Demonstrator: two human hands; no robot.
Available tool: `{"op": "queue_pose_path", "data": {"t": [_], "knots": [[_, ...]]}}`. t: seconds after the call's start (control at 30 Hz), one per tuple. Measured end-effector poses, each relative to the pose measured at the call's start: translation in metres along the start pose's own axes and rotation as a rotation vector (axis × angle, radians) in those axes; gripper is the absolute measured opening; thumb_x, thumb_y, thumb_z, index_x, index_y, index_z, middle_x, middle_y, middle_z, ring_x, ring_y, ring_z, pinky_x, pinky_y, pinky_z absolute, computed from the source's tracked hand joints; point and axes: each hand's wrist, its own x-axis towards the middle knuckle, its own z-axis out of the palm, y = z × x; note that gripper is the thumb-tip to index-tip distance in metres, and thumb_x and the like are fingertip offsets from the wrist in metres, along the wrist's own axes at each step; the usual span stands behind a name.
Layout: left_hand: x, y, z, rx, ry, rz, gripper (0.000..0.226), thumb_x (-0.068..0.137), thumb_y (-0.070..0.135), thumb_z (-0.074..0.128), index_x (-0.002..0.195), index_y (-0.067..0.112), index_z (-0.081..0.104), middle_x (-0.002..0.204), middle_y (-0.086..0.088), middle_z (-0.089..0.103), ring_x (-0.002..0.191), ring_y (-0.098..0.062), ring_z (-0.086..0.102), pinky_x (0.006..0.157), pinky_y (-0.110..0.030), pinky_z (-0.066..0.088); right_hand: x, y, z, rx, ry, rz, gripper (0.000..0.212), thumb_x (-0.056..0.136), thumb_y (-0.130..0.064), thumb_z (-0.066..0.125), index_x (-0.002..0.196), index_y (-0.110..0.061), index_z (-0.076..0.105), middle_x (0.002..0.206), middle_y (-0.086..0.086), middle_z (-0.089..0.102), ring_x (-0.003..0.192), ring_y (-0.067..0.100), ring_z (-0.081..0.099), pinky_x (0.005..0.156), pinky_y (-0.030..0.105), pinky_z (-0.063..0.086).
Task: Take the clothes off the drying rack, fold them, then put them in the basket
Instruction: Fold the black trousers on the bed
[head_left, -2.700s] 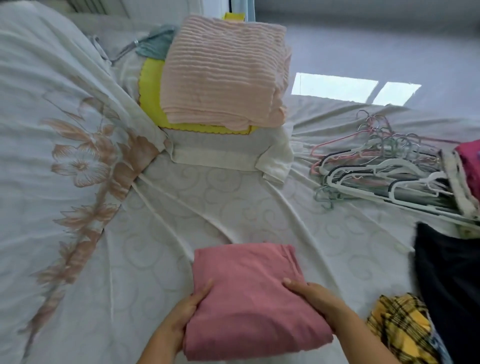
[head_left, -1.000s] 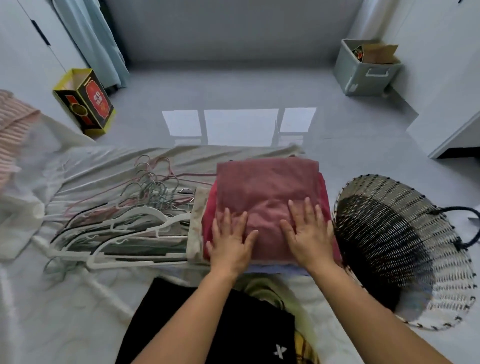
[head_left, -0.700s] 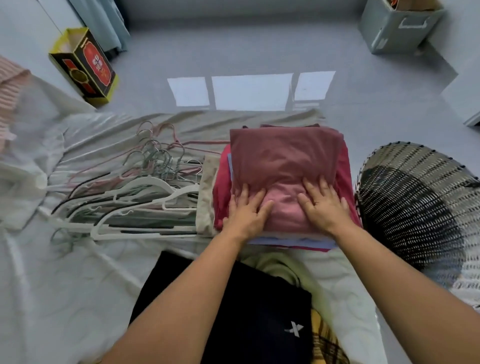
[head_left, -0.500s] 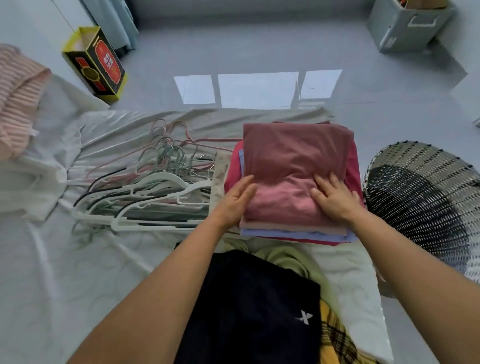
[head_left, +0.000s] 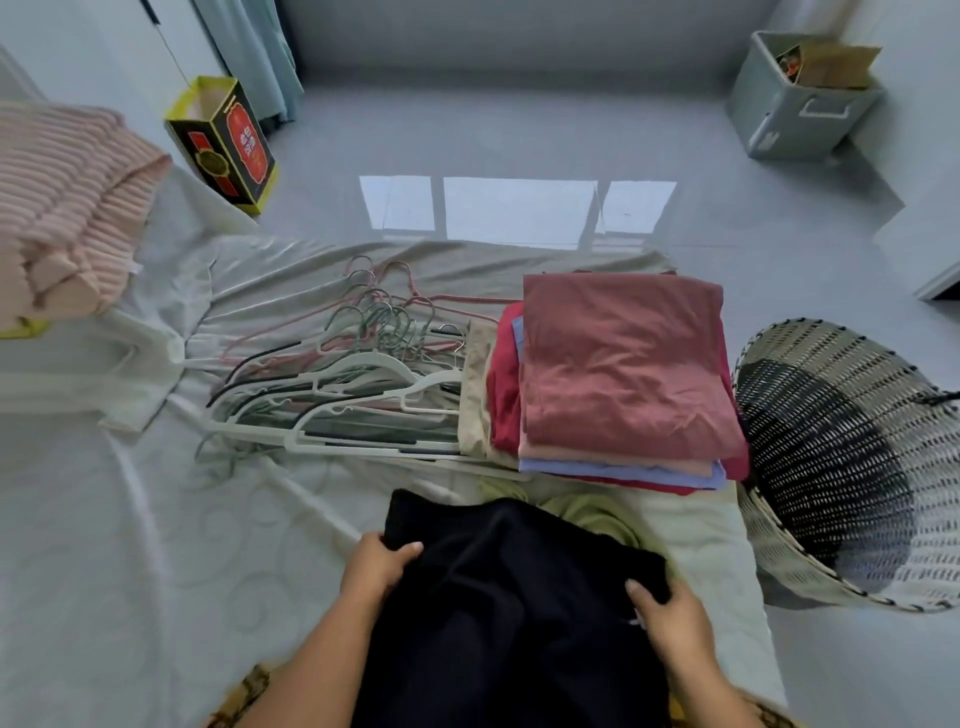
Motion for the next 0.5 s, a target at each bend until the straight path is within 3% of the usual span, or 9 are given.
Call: {"op": "queue_pose_path", "data": {"t": [0.07, 0.13, 0.2, 0.3, 0.37, 0.43, 0.5], "knots": [[-0.004, 0.007, -0.010, -0.158, -0.067, 0.029, 0.030, 0.088, 0.012, 0.063, 0.111, -0.007, 0.060, 0.092, -0.016, 0.066, 0.089, -0.032, 0.063, 0.087, -0.038, 0.050, -0.008, -0.006, -0.009, -0.083, 0.085, -0.108, 0.032, 0.089, -0.020, 0.062, 0.112, 0.002, 0.060, 0.102, 0.020, 0.064, 0.092, 0.035, 0.059, 0.073, 0.035, 0.044], [-0.016, 0.014, -0.031, -0.253, -0.086, 0.101, 0.022, 0.089, 0.011, 0.060, 0.106, -0.003, 0.063, 0.083, -0.013, 0.067, 0.081, -0.030, 0.063, 0.080, -0.038, 0.052, -0.023, -0.016, -0.022, -0.012, 0.130, -0.167, 0.034, 0.090, -0.021, 0.060, 0.116, 0.001, 0.058, 0.111, 0.018, 0.059, 0.092, 0.032, 0.057, 0.081, 0.040, 0.047], [-0.036, 0.021, -0.059, -0.339, -0.151, 0.148, 0.017, 0.091, 0.012, 0.058, 0.105, 0.003, 0.063, 0.084, -0.014, 0.068, 0.076, -0.030, 0.064, 0.070, -0.037, 0.053, -0.048, -0.033, -0.038, 0.195, 0.088, -0.163, 0.029, 0.094, -0.018, 0.054, 0.117, -0.001, 0.053, 0.118, 0.013, 0.056, 0.099, 0.032, 0.056, 0.087, 0.043, 0.045], [-0.070, 0.025, -0.113, -0.486, -0.303, 0.170, 0.013, 0.090, 0.008, 0.056, 0.101, 0.006, 0.062, 0.083, -0.015, 0.070, 0.070, -0.029, 0.067, 0.056, -0.033, 0.057, -0.096, -0.066, -0.062, 0.469, -0.063, -0.149, 0.014, 0.098, -0.015, 0.047, 0.108, -0.007, 0.052, 0.106, 0.016, 0.061, 0.089, 0.029, 0.060, 0.072, 0.038, 0.047], [-0.091, 0.024, -0.147, -0.543, -0.429, 0.198, 0.023, 0.086, 0.012, 0.060, 0.106, 0.002, 0.065, 0.096, -0.019, 0.071, 0.078, -0.030, 0.069, 0.062, -0.032, 0.059, -0.132, -0.088, -0.078, 0.552, -0.155, -0.176, 0.014, 0.097, -0.012, 0.046, 0.108, -0.011, 0.055, 0.102, 0.011, 0.064, 0.090, 0.027, 0.062, 0.071, 0.036, 0.048], [-0.112, 0.023, -0.178, -0.578, -0.524, 0.218, 0.036, 0.083, 0.027, 0.060, 0.107, 0.001, 0.068, 0.108, -0.020, 0.068, 0.087, -0.030, 0.067, 0.069, -0.031, 0.057, -0.167, -0.107, -0.091, 0.568, -0.213, -0.225, 0.015, 0.097, -0.011, 0.046, 0.106, -0.014, 0.058, 0.102, 0.009, 0.067, 0.094, 0.027, 0.064, 0.079, 0.039, 0.050], [-0.136, 0.023, -0.204, -0.598, -0.539, 0.248, 0.041, 0.083, 0.034, 0.058, 0.107, 0.003, 0.070, 0.105, -0.016, 0.069, 0.085, -0.027, 0.067, 0.067, -0.028, 0.056, -0.202, -0.124, -0.106, 0.579, -0.263, -0.262, 0.016, 0.097, -0.010, 0.046, 0.105, -0.013, 0.060, 0.100, 0.011, 0.068, 0.094, 0.029, 0.064, 0.085, 0.041, 0.049]]}}
